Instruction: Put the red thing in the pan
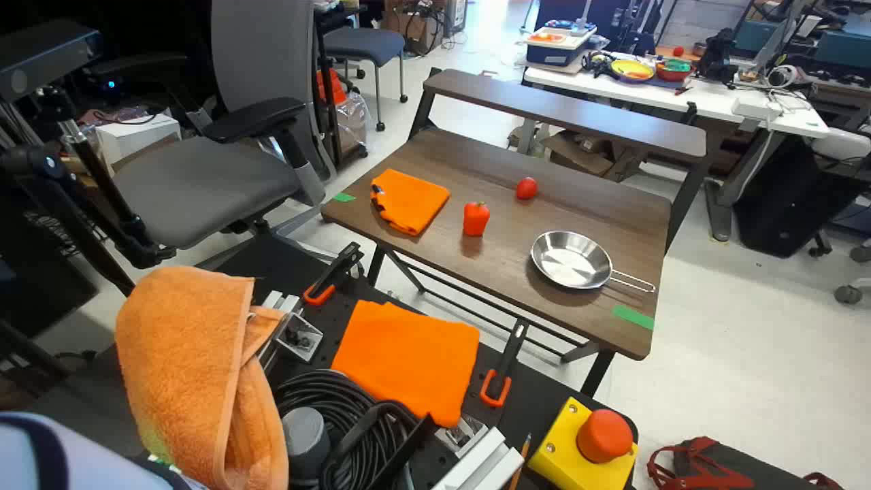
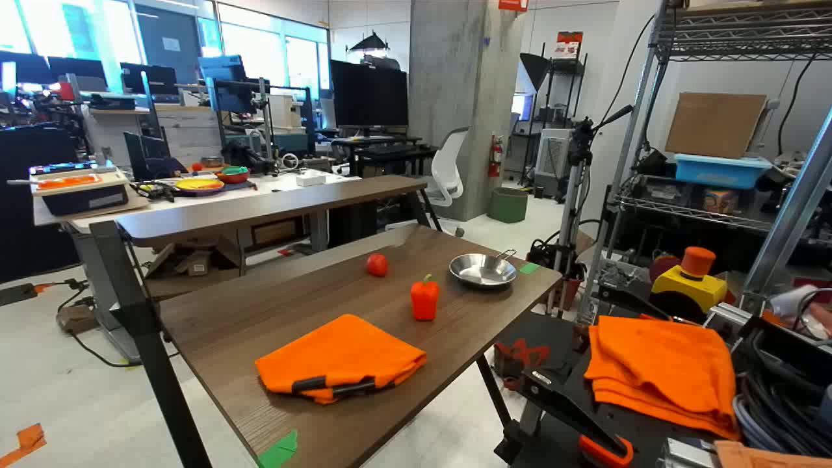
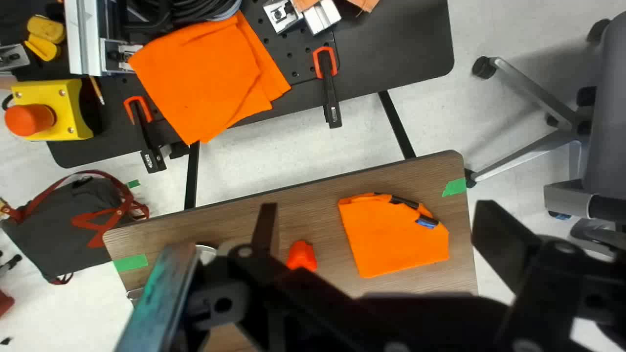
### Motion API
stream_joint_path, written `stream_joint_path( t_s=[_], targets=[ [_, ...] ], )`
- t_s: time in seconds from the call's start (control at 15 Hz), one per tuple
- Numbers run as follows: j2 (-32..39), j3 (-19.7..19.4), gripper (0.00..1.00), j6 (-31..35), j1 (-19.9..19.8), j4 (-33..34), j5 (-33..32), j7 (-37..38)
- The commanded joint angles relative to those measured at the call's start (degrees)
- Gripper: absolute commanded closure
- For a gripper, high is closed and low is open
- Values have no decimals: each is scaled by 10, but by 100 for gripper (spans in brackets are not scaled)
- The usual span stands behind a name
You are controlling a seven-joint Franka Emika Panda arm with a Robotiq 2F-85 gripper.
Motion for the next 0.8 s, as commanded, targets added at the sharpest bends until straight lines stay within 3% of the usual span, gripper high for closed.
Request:
stream_joint_path(
  t_s=[0.0, 0.73],
  targets=[
    [1, -3, 0, -1, 3, 2, -2, 1],
    [11, -2, 0, 7, -2, 8, -6, 2]
  ],
)
